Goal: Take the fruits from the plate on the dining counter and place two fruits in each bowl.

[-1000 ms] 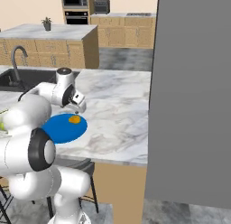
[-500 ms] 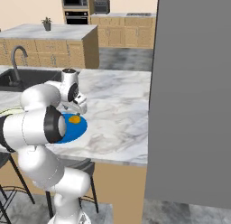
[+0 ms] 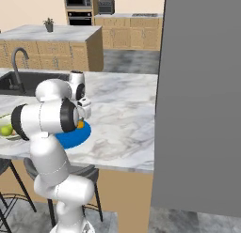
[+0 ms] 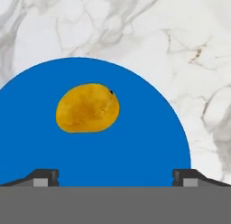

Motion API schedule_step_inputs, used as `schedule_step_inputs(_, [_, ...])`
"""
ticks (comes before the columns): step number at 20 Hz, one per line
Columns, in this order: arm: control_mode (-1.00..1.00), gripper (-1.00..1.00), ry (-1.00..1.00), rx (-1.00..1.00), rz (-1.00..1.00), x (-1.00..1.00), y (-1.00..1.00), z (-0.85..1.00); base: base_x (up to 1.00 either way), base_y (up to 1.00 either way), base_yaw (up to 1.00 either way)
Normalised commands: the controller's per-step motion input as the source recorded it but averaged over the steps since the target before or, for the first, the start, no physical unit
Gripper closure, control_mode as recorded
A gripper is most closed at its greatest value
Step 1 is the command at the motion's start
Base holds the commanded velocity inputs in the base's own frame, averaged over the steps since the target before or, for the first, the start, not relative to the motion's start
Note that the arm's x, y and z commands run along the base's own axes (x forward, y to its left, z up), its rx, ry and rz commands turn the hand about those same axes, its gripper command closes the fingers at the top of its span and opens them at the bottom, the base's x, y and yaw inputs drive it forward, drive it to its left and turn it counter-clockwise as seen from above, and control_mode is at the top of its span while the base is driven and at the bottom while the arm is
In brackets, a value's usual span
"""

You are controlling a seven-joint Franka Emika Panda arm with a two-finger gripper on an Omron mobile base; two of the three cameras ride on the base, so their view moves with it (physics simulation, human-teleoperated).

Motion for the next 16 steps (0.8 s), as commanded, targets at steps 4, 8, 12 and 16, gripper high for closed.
schedule_step_inputs(4, [-1.00,-1.00,0.02,-0.05,-0.09,0.55,0.18,-0.19,0.00,0.00,0.00])
schedule_step_inputs(8, [-1.00,-1.00,0.08,-0.06,-0.10,0.35,0.12,-0.12,0.00,0.00,0.00])
schedule_step_inputs(12, [-1.00,-1.00,0.01,0.00,-0.05,0.02,0.00,-0.25,0.00,0.00,0.00])
schedule_step_inputs(16, [-1.00,-1.00,0.00,0.00,0.00,-0.08,0.00,-0.40,0.00,0.00,0.00])
